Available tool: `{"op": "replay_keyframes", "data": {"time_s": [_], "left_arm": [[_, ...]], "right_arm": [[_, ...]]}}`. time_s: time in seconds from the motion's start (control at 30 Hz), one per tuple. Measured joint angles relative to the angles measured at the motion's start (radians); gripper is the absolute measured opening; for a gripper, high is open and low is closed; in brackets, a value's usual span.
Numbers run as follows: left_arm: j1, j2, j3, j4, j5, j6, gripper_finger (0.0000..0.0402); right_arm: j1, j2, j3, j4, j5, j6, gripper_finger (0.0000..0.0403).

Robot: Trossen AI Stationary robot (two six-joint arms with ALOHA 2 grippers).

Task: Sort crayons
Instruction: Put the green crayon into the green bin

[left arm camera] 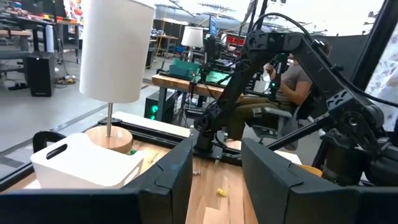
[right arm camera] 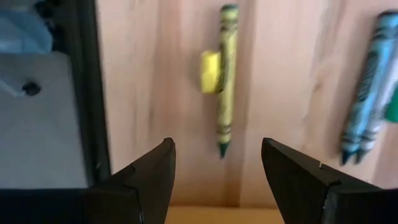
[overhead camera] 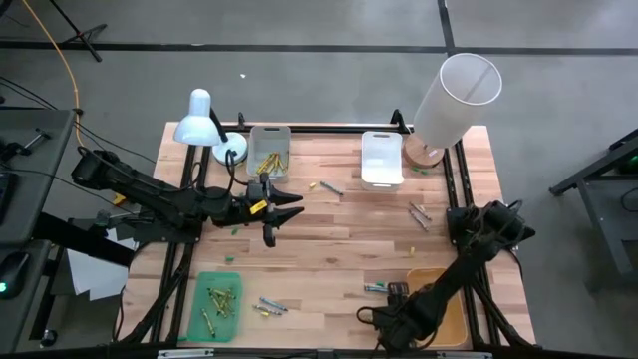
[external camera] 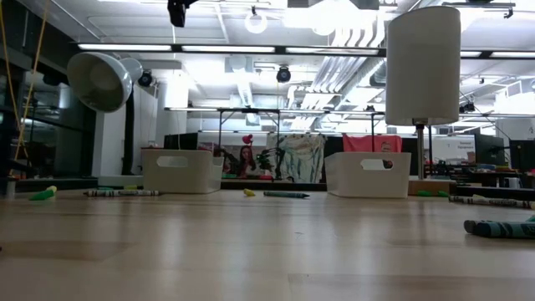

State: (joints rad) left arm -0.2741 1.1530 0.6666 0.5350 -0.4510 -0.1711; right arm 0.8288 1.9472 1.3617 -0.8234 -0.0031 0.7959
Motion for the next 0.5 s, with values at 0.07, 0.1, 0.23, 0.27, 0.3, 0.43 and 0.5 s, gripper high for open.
{"op": "replay_keyframes", "data": {"time_s": [0.07,0.1,0.23,0.27,0.3,0.43,0.5], "left_arm": [[0.0,0.0,0.0,0.0,-0.007,0.0,0.0126],[0.0,0.0,0.0,0.0,-0.007,0.0,0.0126],[0.0,0.0,0.0,-0.001,-0.008,0.0,0.0126],[0.0,0.0,0.0,0.0,-0.008,0.0,0.0126],[0.0,0.0,0.0,0.0,-0.008,0.0,0.0126],[0.0,0.0,0.0,0.0,-0.008,0.0,0.0126],[0.0,0.0,0.0,0.0,-0.009,0.0,0.0126]], "right_arm": [[-0.003,0.0,0.0,0.001,0.023,-0.003,0.0232],[-0.005,0.001,0.0,0.001,0.029,-0.008,0.0232],[-0.004,0.025,0.0,0.012,0.036,-0.017,0.0232],[-0.004,0.035,0.0,0.022,0.036,-0.018,0.0232],[-0.004,0.045,0.0,0.033,0.032,-0.018,0.0232],[-0.004,0.079,0.0,0.063,0.033,-0.018,0.0232],[-0.003,0.083,0.001,0.063,0.054,-0.01,0.0227]]}}
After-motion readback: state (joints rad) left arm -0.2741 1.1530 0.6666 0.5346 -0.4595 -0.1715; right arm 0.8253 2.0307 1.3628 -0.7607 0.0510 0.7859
